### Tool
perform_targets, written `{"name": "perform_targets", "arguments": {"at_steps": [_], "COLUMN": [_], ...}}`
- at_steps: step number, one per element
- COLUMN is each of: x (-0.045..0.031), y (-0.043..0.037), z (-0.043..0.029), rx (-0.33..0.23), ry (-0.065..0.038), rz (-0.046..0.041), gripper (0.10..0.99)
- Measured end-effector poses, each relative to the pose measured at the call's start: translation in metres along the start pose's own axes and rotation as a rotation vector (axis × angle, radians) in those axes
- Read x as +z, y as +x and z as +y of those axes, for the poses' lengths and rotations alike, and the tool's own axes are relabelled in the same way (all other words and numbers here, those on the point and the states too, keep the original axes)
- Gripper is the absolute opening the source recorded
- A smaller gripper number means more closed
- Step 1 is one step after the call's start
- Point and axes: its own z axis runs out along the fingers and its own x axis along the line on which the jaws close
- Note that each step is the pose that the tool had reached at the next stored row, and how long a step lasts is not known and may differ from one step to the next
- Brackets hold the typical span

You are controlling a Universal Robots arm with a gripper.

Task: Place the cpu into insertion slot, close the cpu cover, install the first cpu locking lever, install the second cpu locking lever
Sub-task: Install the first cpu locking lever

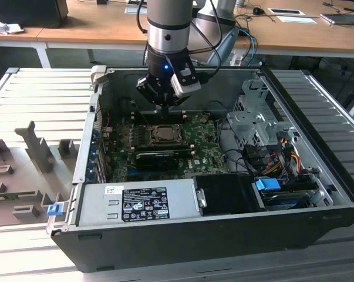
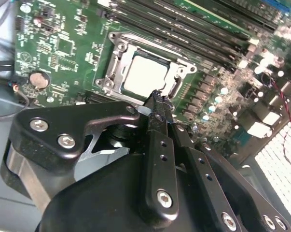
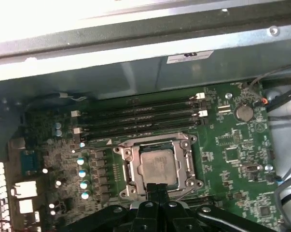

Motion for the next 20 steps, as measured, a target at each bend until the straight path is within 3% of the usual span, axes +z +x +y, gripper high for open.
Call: {"name": "perform_targets", "arguments": {"at_steps": [2,14,20], "x": [0.0002,0.001,0.0013], "y": [-0.0001,-0.0006,-0.0008], "z": [-0.0005,-0.0047,-0.006], "rx": [-0.018,-0.135,-0.184], "ry": [-0.002,-0.011,-0.014], "rz": [-0.013,-0.0656,-0.0805], "gripper": [0.106,0.106,0.106]}}
